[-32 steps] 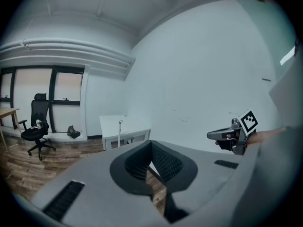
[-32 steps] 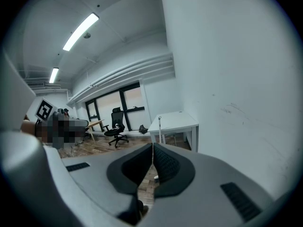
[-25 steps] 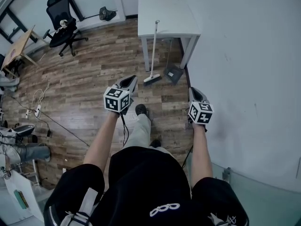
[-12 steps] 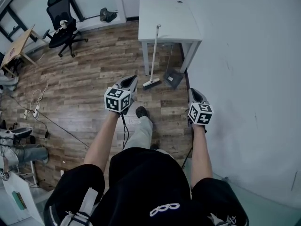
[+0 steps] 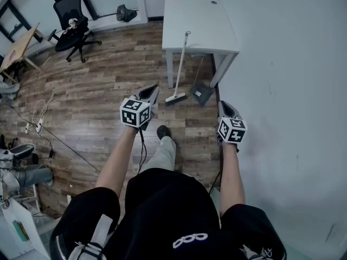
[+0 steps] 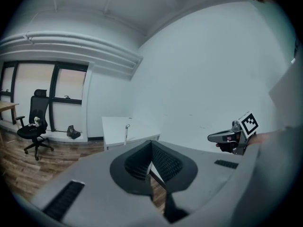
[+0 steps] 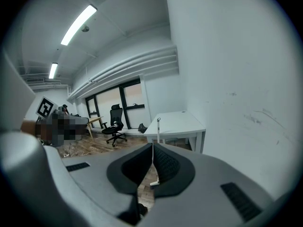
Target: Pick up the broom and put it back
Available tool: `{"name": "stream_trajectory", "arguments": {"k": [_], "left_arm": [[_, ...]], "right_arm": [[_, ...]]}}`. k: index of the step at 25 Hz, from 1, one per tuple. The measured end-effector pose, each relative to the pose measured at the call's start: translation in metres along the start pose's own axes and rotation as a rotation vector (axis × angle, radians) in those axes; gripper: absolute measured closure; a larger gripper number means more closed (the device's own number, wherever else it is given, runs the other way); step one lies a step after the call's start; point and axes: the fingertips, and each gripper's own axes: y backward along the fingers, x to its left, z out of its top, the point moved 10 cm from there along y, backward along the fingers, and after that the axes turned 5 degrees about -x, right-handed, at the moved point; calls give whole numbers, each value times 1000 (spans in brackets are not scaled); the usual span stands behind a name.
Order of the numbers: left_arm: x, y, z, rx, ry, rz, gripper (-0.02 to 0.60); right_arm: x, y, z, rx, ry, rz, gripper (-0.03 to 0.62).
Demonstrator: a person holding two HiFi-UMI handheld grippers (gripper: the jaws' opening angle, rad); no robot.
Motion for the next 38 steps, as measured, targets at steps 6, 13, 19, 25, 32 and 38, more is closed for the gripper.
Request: {"name": "stream_trajectory", "arguments": {"k": [6,13,19,25,32,38], "left_arm": [[41,-35,5,5,35,20,571],[89,-81,23,19,50,17,571],[129,-123,36,31,65,12,571],[165,-151,49,22,75,8,569],[205,-171,56,14,101,29,571],[235,-187,59,11,118,37,571]], "right_arm": [[-5,-58,13,26,5,17,569],[-12,-122,39,40,2,19,569],[-17,-174,58,51,-8,20,569],[-13,-222,76,59,1,26,569],[-8,-267,97,64,24,39,569],[-3,-306,108,85,39,54,569]]}}
